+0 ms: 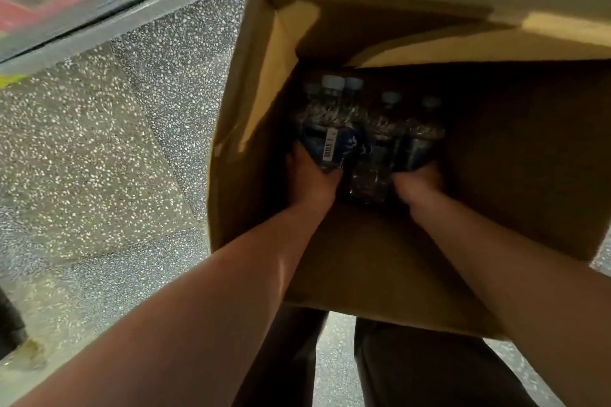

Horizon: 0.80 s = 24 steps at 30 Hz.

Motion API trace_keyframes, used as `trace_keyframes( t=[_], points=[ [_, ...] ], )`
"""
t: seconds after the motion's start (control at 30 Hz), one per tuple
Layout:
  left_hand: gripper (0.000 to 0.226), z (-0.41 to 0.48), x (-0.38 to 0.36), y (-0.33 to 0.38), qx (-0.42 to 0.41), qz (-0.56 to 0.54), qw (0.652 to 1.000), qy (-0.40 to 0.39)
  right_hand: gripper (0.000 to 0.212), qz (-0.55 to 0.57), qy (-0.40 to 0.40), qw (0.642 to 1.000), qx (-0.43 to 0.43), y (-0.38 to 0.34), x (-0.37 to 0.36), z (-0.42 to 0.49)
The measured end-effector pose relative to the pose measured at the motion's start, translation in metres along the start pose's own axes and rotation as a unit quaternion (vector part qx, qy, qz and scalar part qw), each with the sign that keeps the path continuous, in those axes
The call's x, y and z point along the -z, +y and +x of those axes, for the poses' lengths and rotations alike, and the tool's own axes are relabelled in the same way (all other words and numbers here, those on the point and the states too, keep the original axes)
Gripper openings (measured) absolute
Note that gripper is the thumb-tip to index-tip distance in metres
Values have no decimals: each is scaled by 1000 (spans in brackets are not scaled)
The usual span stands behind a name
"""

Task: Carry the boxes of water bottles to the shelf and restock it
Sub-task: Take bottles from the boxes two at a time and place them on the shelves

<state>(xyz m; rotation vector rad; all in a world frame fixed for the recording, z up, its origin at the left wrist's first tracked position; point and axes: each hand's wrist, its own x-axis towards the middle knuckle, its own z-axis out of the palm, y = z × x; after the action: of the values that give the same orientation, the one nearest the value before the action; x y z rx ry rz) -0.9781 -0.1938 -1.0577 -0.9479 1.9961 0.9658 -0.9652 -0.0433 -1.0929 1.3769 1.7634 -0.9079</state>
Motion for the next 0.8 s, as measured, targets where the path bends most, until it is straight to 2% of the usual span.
trace_keyframes(
  t=[0.17, 0.3, 0.5, 0.57, 0.63, 0.8],
  points=[
    [82, 3, 5, 0, 16, -39, 999, -13, 85, 107, -23, 994, 5, 6, 2, -1],
    [82, 2, 4, 3, 28, -43, 999, 0, 79, 133, -113, 984, -12, 6, 17, 14],
    [90, 7, 7, 5, 43, -45, 998, -23, 78, 135, -128, 981, -58, 4, 11, 28],
    [88, 5, 11, 8, 63, -58, 996, -32, 69, 153, -147, 973, -93, -1, 15, 22],
    [86, -1, 17, 10, 80, -82, 992, -44, 51, 165, -148, 969, -111, -9, 19, 7],
    [83, -35, 33, 17, 85, -101, 989, -67, 19, 192, -174, 961, -100, -19, 42, -41]
  ],
)
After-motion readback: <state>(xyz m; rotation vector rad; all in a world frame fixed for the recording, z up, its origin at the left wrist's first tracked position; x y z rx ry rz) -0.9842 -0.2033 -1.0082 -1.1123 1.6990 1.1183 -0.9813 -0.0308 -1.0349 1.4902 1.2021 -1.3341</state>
